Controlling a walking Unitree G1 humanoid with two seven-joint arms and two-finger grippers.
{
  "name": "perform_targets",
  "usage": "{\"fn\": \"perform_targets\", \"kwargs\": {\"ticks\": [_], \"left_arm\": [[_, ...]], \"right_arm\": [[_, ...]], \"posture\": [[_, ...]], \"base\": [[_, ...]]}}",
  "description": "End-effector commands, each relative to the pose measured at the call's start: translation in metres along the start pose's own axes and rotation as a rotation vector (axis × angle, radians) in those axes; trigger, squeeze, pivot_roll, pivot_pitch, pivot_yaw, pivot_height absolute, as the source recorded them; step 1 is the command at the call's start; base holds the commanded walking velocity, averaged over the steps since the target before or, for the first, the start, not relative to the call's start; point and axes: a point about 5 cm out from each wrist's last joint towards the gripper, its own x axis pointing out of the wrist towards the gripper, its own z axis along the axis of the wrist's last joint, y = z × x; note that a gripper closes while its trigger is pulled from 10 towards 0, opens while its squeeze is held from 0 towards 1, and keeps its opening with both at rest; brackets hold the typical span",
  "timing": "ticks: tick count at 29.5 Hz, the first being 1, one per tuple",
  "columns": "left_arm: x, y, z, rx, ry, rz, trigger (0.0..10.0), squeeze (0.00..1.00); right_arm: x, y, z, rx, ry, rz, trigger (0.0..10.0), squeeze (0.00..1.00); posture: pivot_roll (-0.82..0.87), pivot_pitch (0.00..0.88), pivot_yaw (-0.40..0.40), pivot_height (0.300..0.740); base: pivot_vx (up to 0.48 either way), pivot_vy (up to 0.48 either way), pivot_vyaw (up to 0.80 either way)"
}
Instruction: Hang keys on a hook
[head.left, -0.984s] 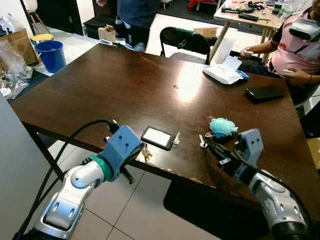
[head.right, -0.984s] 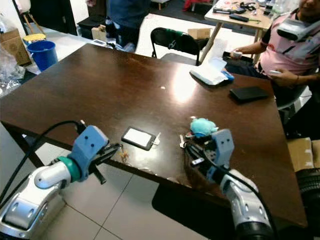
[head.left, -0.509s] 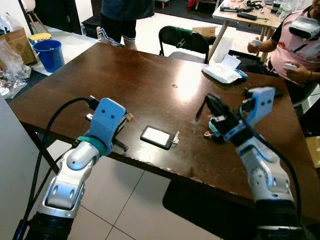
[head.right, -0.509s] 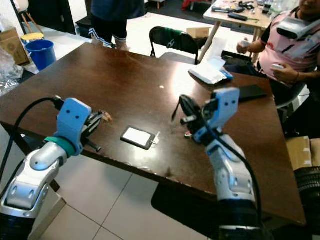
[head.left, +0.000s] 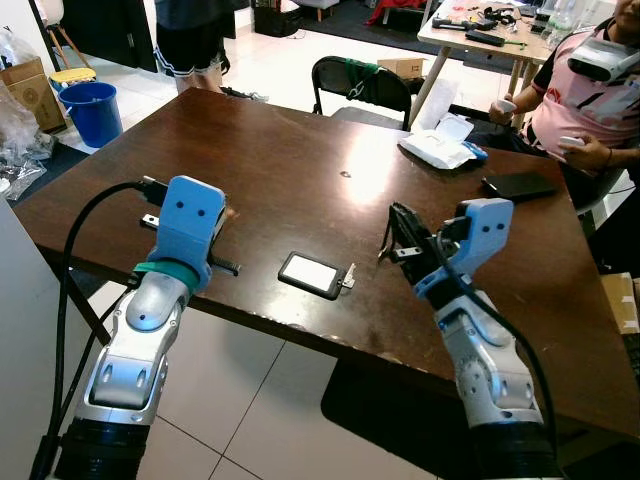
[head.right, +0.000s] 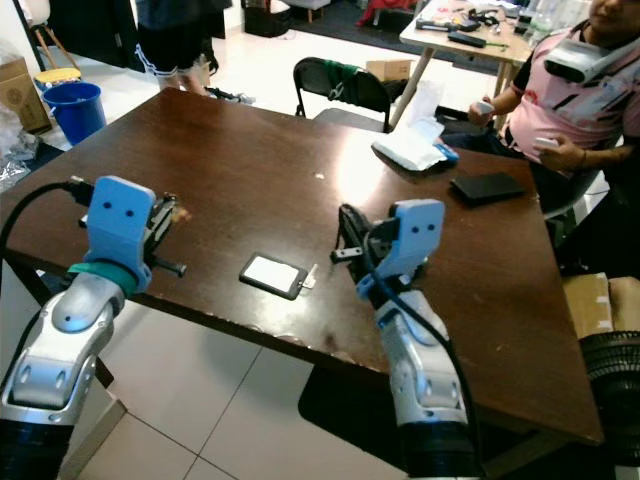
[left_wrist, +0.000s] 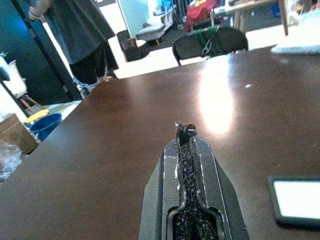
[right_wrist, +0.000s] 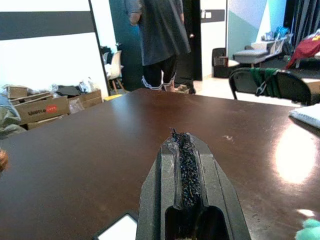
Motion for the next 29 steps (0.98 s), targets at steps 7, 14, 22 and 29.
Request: {"fn": "perform_targets", "kwargs": {"ticks": [7, 14, 22, 29], "left_arm": [[-0.0028, 0.0003, -0.0086, 0.011, 0.026, -0.016, 10.0, 0.0], [-0.0017, -0.0014, -0.0078, 0.007, 0.019, -0.01, 10.0, 0.0], [-0.0014, -0.0022, -0.0082, 0.005, 0.015, -0.007, 10.0, 0.0], [-0.0012, -0.0024, -0.0083, 0.004, 0.013, -0.006, 10.0, 0.0]], "right_arm": [[0.0017, 0.0011, 0.0023, -0.02, -0.019, -0.005, 10.0, 0.0], [0.0061, 0.0001, 0.0053, -0.029, -0.032, -0.006, 10.0, 0.0], [0.006, 0.0019, 0.0037, -0.033, -0.028, 0.003, 10.0, 0.0], [0.0079, 0.0037, 0.0032, -0.015, -0.03, 0.014, 10.0, 0.0]], "posture": [[0.04, 0.034, 0.049, 0.74], [0.05, 0.028, 0.048, 0.74], [0.05, 0.018, 0.044, 0.74], [0.05, 0.015, 0.041, 0.74]], "base": [[-0.207, 0.0, 0.0], [-0.384, 0.0, 0.0], [-0.406, 0.0, 0.0], [-0.41, 0.0, 0.0]]}}
